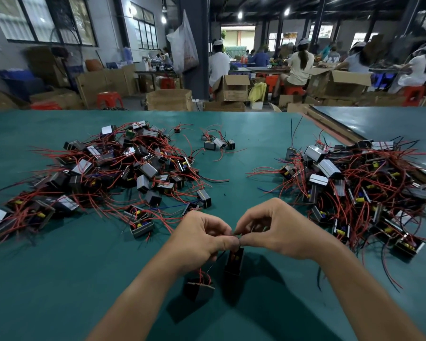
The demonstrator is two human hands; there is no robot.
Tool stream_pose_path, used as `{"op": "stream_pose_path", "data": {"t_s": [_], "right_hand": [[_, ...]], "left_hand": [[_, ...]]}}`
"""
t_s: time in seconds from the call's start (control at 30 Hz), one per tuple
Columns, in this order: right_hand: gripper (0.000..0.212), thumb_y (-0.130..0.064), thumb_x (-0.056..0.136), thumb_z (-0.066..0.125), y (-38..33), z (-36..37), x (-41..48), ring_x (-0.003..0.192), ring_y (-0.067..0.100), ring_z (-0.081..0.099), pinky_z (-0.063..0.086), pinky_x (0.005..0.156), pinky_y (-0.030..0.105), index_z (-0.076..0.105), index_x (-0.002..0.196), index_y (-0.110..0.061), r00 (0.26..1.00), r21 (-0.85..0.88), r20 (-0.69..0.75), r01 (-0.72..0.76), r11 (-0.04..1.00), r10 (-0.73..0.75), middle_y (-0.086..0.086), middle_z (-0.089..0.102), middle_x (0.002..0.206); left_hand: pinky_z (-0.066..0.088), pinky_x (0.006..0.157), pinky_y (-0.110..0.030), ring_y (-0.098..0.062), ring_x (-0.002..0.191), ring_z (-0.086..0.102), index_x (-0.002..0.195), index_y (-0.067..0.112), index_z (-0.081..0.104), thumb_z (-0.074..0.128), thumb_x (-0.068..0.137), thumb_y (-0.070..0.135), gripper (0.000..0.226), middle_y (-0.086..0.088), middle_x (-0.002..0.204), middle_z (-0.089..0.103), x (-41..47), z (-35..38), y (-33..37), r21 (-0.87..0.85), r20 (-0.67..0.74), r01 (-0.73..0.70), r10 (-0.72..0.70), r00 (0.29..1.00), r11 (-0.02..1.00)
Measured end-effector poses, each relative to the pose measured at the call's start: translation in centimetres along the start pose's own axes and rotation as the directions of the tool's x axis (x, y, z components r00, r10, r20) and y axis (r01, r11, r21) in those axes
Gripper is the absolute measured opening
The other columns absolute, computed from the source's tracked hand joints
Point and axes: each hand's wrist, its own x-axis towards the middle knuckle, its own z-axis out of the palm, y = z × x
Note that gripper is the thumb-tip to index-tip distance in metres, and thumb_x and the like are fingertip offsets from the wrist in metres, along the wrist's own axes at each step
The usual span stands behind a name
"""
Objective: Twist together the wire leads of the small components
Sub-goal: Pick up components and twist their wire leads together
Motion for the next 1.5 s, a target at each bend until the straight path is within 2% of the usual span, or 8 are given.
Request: {"op": "stream_pose_path", "data": {"t_s": [0.17,0.33,0.47,0.77,0.97,1.07,1.23,1.5], "right_hand": [[0.004,-0.014,0.080,0.080,-0.3,-0.2,-0.1,0.062,0.012,0.056,0.048,0.060,0.039,0.078,0.079,-0.017,1.000,0.005,0.006,-0.005,1.000,0.005,0.008,0.072,0.071],[0.010,-0.014,0.084,0.073,0.1,0.4,0.1,0.056,0.007,0.048,0.042,0.056,0.032,0.073,0.074,-0.018,1.000,-0.050,0.010,-0.028,0.998,0.028,0.009,0.066,0.064],[0.011,-0.012,0.085,0.068,0.3,0.6,0.2,0.056,0.009,0.050,0.046,0.056,0.039,0.069,0.075,-0.015,0.998,-0.052,-0.015,-0.068,0.996,0.067,0.011,0.066,0.066],[0.015,-0.012,0.086,0.069,0.2,1.0,0.3,0.055,0.011,0.050,0.046,0.055,0.039,0.070,0.072,-0.017,0.998,-0.046,-0.026,-0.061,0.997,0.059,0.012,0.066,0.065],[0.005,-0.012,0.083,0.077,0.0,0.4,0.1,0.055,0.005,0.050,0.042,0.055,0.023,0.074,0.079,-0.012,1.000,-0.005,0.000,-0.024,1.000,0.024,0.000,0.064,0.060],[0.005,-0.007,0.081,0.077,0.0,0.2,-0.1,0.060,0.007,0.056,0.046,0.060,0.023,0.075,0.085,-0.009,0.999,0.015,0.024,-0.029,0.999,0.028,0.007,0.071,0.070],[0.004,-0.011,0.080,0.079,0.6,0.5,0.4,0.061,0.009,0.055,0.046,0.059,0.029,0.076,0.080,-0.014,1.000,0.023,0.010,0.013,1.000,-0.013,0.010,0.071,0.071],[0.011,-0.011,0.079,0.080,0.7,0.8,0.6,0.056,0.003,0.055,0.043,0.056,0.018,0.077,0.076,-0.021,1.000,0.009,0.001,0.004,1.000,-0.004,0.000,0.071,0.066]], "left_hand": [[0.035,0.042,-0.018,-0.011,0.039,0.041,0.070,0.009,0.069,0.077,0.079,0.005,0.013,-0.019,0.064,0.060,-0.2,0.1,0.2,-0.052,-0.018,0.001,-0.002,1.000,0.999],[0.039,0.040,-0.016,-0.004,0.037,0.042,0.068,0.011,0.067,0.075,0.080,0.001,0.018,0.001,0.049,0.058,-0.3,0.2,0.1,-0.092,0.004,0.012,-0.012,1.000,0.996],[0.039,0.040,-0.017,-0.005,0.039,0.043,0.068,0.013,0.068,0.076,0.079,0.000,0.020,0.002,0.052,0.060,-0.3,0.4,0.2,-0.097,-0.008,0.013,-0.013,1.000,0.995],[0.038,0.040,-0.016,-0.004,0.038,0.041,0.067,0.013,0.067,0.071,0.085,0.003,0.021,0.008,0.047,0.058,-0.5,0.0,0.5,-0.028,-0.002,-0.041,0.041,0.999,0.999],[0.040,0.041,-0.017,-0.008,0.040,0.042,0.064,0.016,0.070,0.072,0.085,0.004,0.024,-0.009,0.061,0.065,-0.2,-0.3,0.2,0.004,-0.008,-0.031,0.031,0.999,1.000],[0.039,0.041,-0.019,-0.009,0.041,0.042,0.063,0.014,0.072,0.073,0.084,0.005,0.023,-0.016,0.064,0.066,-0.4,-0.5,0.3,-0.008,0.025,-0.008,0.008,1.000,1.000],[0.031,0.037,-0.013,-0.004,0.034,0.041,0.067,0.013,0.072,0.072,0.084,0.006,0.019,0.004,0.045,0.058,-0.1,-0.5,0.1,0.004,0.020,0.032,-0.032,0.999,0.999],[0.030,0.036,-0.012,-0.005,0.034,0.043,0.078,0.003,0.073,0.073,0.084,0.005,0.006,0.005,0.045,0.059,-0.4,-0.5,0.1,0.024,0.003,0.047,-0.047,0.999,0.999]]}}
